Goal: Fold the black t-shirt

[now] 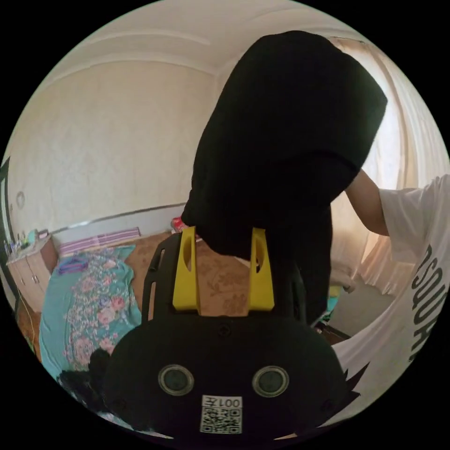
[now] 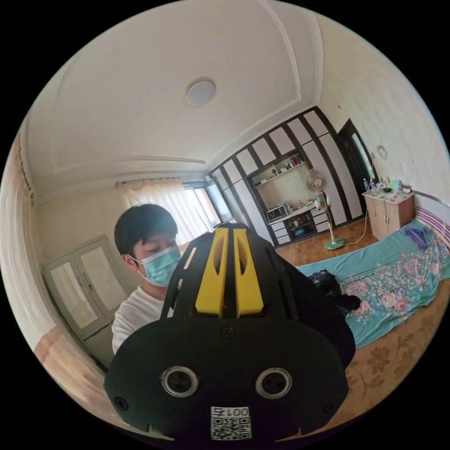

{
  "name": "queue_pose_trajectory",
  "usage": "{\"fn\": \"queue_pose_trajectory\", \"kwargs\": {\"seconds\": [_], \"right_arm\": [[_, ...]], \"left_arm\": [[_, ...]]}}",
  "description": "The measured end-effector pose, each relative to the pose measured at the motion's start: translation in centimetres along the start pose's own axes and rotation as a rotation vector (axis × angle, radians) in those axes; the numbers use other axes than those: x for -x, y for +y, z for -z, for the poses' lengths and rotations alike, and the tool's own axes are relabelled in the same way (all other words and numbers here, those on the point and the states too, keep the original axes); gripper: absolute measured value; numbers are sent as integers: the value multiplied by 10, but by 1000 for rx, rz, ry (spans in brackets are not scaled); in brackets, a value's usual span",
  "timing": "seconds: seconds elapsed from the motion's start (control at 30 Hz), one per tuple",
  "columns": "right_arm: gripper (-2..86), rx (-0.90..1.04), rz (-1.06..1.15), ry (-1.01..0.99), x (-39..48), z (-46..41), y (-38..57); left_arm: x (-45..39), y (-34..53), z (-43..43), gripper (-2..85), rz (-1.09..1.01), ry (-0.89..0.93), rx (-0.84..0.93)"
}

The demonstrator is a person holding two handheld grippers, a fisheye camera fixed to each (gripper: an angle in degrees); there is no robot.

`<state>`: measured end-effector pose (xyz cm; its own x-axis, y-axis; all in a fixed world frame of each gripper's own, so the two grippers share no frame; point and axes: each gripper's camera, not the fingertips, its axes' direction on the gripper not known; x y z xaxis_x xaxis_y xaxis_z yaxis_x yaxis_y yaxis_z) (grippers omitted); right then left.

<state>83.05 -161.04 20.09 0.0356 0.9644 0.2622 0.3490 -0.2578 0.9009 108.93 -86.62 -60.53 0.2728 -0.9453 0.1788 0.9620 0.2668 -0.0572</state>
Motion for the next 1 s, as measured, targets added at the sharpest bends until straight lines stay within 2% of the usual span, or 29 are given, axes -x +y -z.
{"fn": "queue_pose_trajectory", "kwargs": {"seconds": [0.2, 0.37, 0.47, 0.53, 0.63, 0.7, 0.77, 0.83, 0.9, 0.97, 1.0], "right_arm": [[12, -163, -31, 190, 69, 63, 3], [11, -261, -49, 114, 99, 78, 23], [11, -266, -56, 209, 111, 77, 30], [11, -278, -72, 274, 116, 80, 35], [12, -250, -127, 433, 120, 90, 45], [13, -201, -208, 619, 119, 95, 53], [15, -79, -364, 912, 107, 93, 67], [15, 42, -465, 1065, 88, 84, 80], [16, 79, -482, 1077, 70, 69, 93], [17, 32, -476, 931, 42, 47, 110], [17, 31, -483, 921, 34, 42, 114]], "left_arm": [[-55, -53, 30, 124, -155, 140, -108], [-69, -91, 39, 127, -153, 145, -194], [-61, -116, 39, 83, -94, 181, -188], [-48, -130, 41, 11, -59, 199, -201], [-19, -148, 46, -6, -5, 308, -200], [1, -160, 44, -7, 27, 398, -159], [23, -171, 41, -7, 63, 508, -143], [49, -186, 34, -7, 91, 626, -135], [62, -198, 23, -8, 84, 648, -94], [71, -207, 9, -8, 90, 666, -57], [77, -212, -3, -8, 109, 710, -36]]}}
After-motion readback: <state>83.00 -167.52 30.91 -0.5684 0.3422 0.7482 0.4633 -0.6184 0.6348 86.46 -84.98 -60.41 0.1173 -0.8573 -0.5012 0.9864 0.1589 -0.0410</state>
